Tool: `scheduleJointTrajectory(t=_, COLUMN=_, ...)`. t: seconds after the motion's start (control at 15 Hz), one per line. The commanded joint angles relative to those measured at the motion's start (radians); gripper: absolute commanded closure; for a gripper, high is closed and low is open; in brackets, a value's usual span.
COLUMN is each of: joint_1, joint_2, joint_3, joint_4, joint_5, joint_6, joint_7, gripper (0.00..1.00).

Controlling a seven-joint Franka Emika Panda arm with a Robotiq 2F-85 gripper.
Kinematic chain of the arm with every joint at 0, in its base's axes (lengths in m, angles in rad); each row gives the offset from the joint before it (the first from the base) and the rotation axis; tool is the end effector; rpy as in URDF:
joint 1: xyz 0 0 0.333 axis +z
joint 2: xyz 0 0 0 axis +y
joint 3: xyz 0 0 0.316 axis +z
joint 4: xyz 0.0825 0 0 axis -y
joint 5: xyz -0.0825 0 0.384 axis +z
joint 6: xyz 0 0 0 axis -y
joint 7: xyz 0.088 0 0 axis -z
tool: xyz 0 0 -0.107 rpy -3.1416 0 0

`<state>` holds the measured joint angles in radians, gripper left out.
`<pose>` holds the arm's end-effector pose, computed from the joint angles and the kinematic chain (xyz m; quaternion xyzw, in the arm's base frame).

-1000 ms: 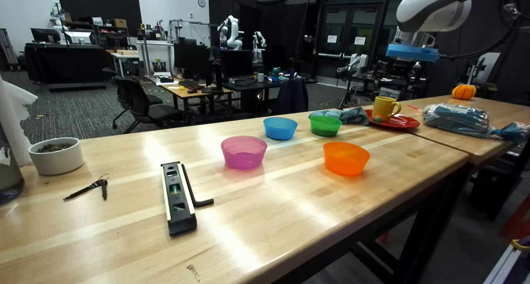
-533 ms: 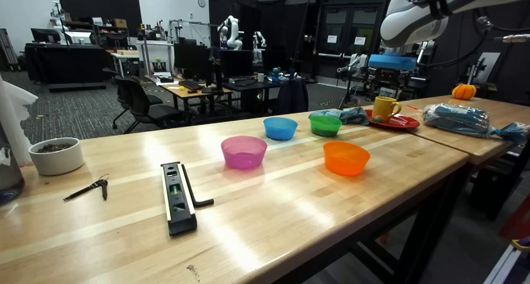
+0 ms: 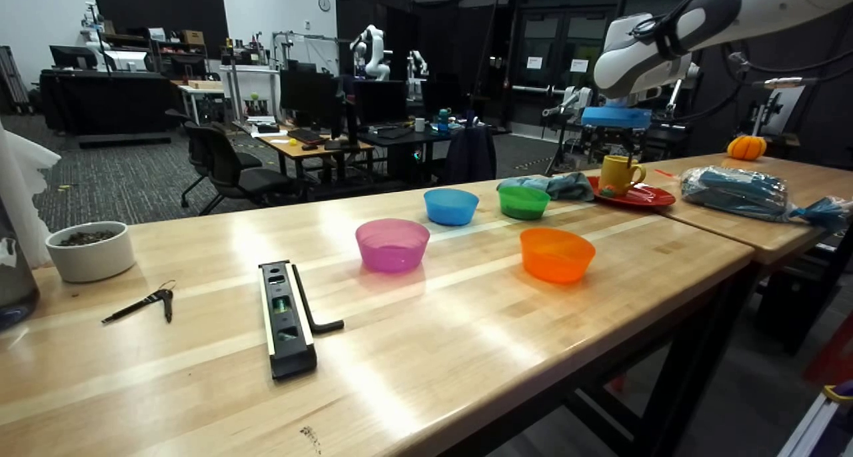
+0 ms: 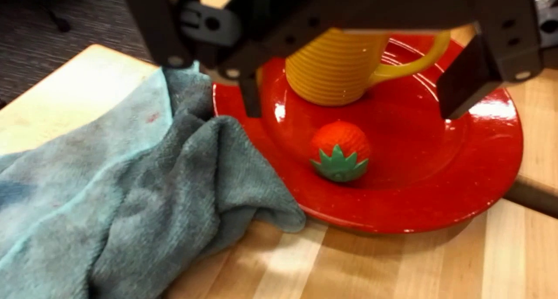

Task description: Remove the toy fruit from the orange plate and put it in the pink bowl

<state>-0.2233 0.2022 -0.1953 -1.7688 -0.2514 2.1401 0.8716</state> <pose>0.5788 -0.2608 0.4656 0.8250 -0.5435 0.1118 0.1078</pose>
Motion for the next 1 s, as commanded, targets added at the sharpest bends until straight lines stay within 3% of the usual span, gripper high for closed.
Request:
scheduleJointTrajectory(t=0.0, joint_1=0.014, joint_2=0.106, joint_3=-0.032, joint_4=0.108, joint_5=0.007, joint_6=-0.011, joint_7=-0.014, gripper=0.0)
scheduleJointTrajectory(t=0.47, joint_1=0.005, joint_2=0.266, joint_3=-0.078, joint_4=0.271, joint_5=0.018, joint_6=-0.073, joint_7=-0.027, gripper=0.0)
scheduleJointTrajectory(t=0.93, joint_1=-0.009, joint_2=0.329, joint_3=-0.089, joint_4=0.347, joint_5=0.058, joint_6=-0.216, joint_7=-0.062, gripper=0.0)
